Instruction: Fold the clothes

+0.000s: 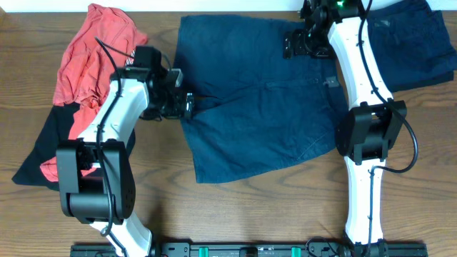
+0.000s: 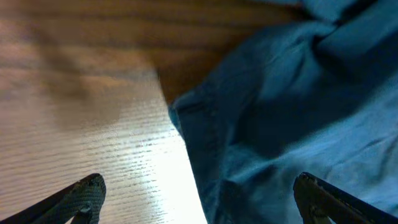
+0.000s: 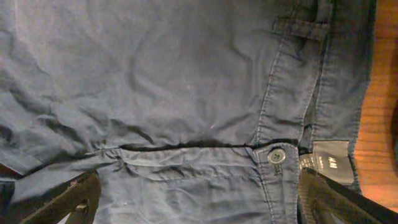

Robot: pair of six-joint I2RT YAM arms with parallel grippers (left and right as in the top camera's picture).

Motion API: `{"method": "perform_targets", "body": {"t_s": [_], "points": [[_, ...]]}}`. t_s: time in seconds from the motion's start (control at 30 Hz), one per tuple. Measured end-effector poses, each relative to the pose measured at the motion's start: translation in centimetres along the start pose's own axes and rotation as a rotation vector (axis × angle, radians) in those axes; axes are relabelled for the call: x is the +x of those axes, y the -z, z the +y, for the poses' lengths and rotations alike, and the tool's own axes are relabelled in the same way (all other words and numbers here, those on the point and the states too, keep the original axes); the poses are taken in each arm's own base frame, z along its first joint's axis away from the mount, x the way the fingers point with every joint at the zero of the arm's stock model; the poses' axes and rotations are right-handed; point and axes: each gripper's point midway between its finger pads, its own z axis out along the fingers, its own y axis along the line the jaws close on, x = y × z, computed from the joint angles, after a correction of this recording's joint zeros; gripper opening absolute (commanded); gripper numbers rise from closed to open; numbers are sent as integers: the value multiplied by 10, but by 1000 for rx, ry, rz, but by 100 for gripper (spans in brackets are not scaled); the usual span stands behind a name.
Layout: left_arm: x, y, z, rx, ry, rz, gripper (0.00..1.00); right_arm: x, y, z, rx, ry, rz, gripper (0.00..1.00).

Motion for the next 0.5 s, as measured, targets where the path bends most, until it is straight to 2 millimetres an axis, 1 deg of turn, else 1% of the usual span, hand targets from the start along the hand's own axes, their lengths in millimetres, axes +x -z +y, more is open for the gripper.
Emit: {"method": "perform_targets", "body": {"t_s": [0.03,0.13,0.2,0.23,0.27,0.3,0.33,0.5], "points": [[1,-3,1,2,-4,-3,96,0,0,0,0,1,0,99],[-2,-9,-2,27,-13,-29,75,2,0,0,1,7,6,99],[-7,-10,-6,53,-27,-53,51,3,0,0,1,8,12,96],[-10,-10,-8,64,-36,-65,36,4,0,0,2,9,15,95],[-12,-10,-10,74,-43,-75,25,5,0,-1,3,11,20,93],[-14,-10,-11,80,-43,-82,19,6,0,-1,3,12,22,91],[-16,-10,-12,86,-45,-91,6,6,0,-1,3,14,24,90],[-33,-7,-14,99,-66,-161,6,9,0,-1,4,19,37,88]]}}
